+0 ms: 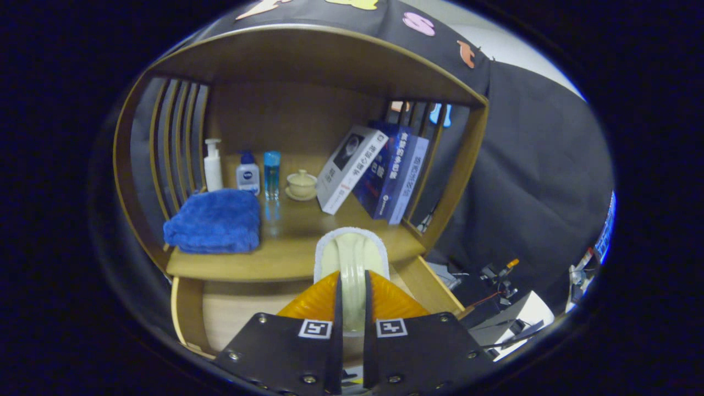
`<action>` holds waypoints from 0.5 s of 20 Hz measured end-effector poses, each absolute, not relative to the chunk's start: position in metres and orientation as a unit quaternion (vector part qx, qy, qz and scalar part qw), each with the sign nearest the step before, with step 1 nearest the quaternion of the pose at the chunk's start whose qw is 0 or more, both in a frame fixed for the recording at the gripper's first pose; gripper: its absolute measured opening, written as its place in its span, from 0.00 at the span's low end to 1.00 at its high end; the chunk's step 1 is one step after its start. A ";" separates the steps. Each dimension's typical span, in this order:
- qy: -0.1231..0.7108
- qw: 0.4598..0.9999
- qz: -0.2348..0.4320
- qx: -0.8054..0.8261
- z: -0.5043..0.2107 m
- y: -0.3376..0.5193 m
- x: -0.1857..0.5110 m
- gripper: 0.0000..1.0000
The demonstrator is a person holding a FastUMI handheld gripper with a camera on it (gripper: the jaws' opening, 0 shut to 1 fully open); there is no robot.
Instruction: Pull open the drawer, take out the items inside it, and place them on the countertop above the cabinet.
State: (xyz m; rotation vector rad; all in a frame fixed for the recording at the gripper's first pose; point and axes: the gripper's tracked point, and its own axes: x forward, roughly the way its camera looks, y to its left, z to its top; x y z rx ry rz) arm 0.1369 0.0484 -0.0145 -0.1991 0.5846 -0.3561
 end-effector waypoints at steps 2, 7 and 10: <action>0.281 0.942 -0.163 -0.089 -0.014 0.055 0.153 0.15; 0.289 0.948 -0.117 -0.072 -0.033 0.072 0.195 0.15; 0.307 0.945 -0.089 -0.063 -0.057 0.079 0.220 0.15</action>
